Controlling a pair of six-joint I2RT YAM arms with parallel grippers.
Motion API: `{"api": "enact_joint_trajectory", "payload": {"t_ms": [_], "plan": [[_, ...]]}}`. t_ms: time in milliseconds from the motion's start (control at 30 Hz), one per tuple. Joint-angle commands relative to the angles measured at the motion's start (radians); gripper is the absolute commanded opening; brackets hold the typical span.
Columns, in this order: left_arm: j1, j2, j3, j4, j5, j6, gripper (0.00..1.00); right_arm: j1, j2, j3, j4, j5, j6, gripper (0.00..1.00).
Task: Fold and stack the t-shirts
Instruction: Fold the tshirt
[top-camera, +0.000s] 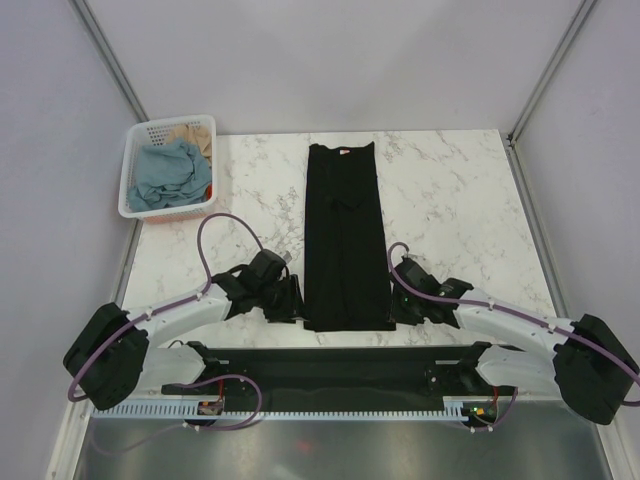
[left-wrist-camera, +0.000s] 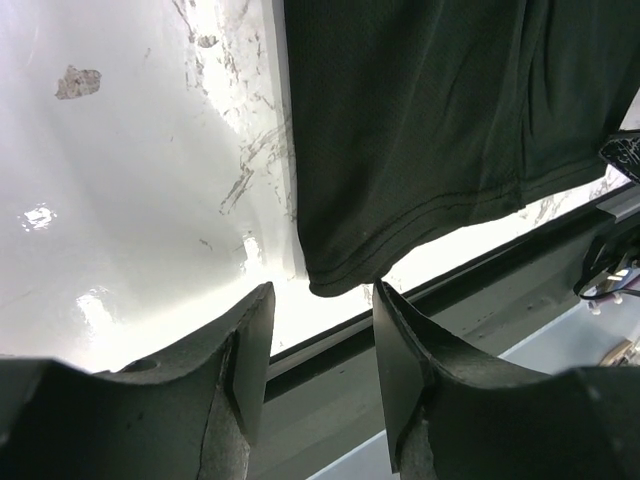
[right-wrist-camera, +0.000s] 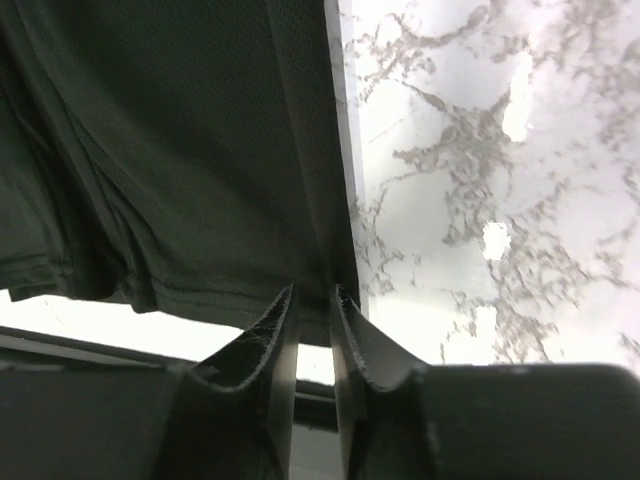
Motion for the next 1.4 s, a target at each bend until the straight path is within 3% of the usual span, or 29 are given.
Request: {"api": "enact_joint_trajectory", "payload": {"t_ms": [0, 200, 500, 767, 1000, 1367], "plan": [[0.010, -0.013, 0.011, 0.008, 0.043, 0.050, 0.52, 0.002, -0.043, 0.086, -0.071, 0.039, -0.009, 0.28], [0.012, 0.025, 0.008, 0.019, 0.067, 0.064, 0.52, -0.001, 0.007, 0.135, -0.114, 0.051, -0.048, 0.30], [0.012, 0.088, -0.022, 0.079, 0.098, 0.055, 0.49, -0.016, -0.023, 0.058, -0.120, 0.070, -0.034, 0.35], [0.013, 0.122, 0.008, 0.088, 0.101, 0.056, 0.48, -0.119, -0.053, 0.037, -0.088, -0.035, -0.115, 0.36], [0.012, 0.105, -0.021, 0.094, 0.109, 0.024, 0.44, -0.123, -0.064, 0.005, -0.026, -0.131, -0.106, 0.39], [0.013, 0.082, -0.009, 0.094, 0.139, -0.002, 0.43, -0.126, -0.038, -0.023, 0.012, -0.131, -0.089, 0.40]]}}
